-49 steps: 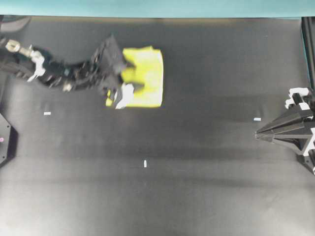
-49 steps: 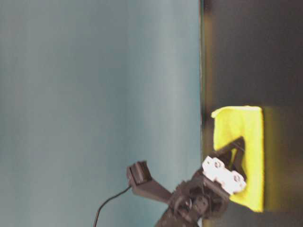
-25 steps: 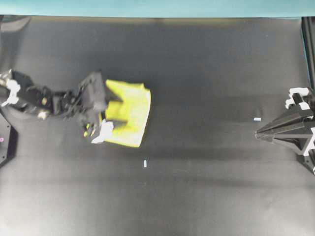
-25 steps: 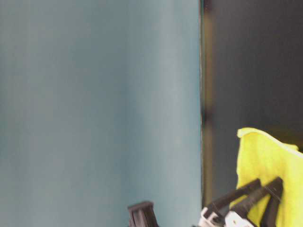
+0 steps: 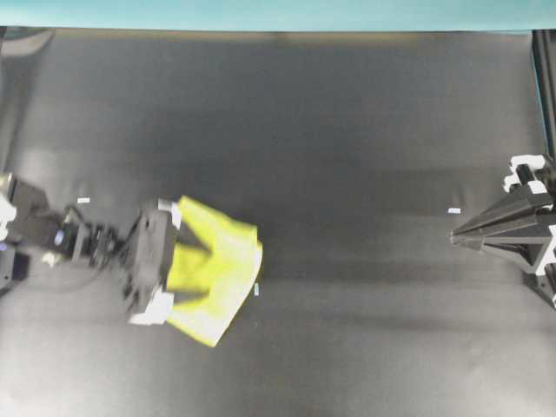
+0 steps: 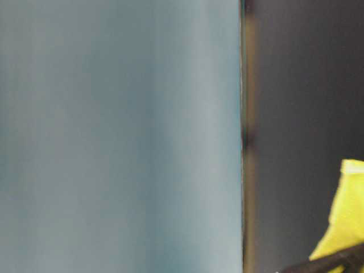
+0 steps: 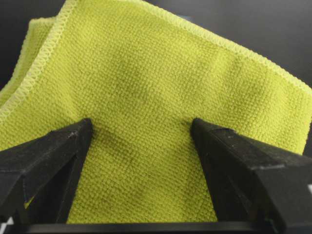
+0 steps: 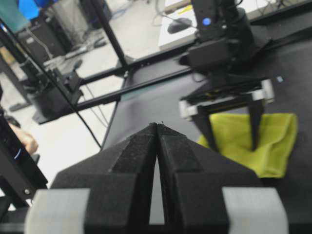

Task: Push a yellow cloth with the left arm to wipe the desk.
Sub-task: 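Keep pushing the cloth with the left gripper toward the near-left corner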

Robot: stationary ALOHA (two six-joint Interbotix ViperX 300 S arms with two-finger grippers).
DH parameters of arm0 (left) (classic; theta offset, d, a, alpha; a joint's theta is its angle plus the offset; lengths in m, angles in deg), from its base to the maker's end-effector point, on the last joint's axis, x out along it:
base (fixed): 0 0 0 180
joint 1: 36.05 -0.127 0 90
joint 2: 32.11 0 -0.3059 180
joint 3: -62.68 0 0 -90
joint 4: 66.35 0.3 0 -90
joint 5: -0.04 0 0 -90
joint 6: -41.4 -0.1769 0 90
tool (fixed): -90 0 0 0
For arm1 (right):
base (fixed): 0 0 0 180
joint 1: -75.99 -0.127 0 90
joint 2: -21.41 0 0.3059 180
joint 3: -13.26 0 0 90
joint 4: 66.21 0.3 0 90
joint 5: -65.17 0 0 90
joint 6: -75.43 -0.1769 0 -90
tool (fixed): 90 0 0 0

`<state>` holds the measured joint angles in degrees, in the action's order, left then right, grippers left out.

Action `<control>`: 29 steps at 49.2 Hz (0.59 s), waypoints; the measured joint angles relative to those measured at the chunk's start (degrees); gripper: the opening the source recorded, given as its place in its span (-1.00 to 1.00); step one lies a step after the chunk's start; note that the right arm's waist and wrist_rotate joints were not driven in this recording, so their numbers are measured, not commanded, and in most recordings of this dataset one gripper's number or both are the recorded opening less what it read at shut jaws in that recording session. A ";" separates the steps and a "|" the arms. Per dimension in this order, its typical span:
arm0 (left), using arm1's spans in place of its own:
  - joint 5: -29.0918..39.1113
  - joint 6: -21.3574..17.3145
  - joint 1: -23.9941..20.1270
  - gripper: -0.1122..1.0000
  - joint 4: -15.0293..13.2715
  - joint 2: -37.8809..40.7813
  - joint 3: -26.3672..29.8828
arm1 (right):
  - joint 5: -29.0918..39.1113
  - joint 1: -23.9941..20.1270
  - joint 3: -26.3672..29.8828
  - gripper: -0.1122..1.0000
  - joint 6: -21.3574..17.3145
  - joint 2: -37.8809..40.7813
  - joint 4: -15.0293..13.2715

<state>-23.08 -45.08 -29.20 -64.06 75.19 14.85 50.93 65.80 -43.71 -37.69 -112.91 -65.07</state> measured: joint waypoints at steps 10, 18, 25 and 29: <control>0.97 0.09 7.47 0.67 0.00 -0.44 0.00 | 0.00 0.00 0.00 -0.79 0.00 -0.09 0.09; 1.41 0.26 14.59 0.67 0.00 -1.14 0.00 | 0.00 0.09 0.00 -0.79 -0.09 -0.09 0.09; 1.58 1.76 17.75 0.67 0.09 -1.32 0.09 | 0.00 0.00 0.09 -0.79 0.00 -0.09 0.09; 1.58 2.20 18.19 0.67 0.09 -1.32 0.09 | 0.00 0.00 0.00 -0.79 -0.09 -0.09 0.00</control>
<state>-21.50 -42.89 -11.00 -63.97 73.87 14.93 50.93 65.80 -43.71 -37.78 -113.00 -65.07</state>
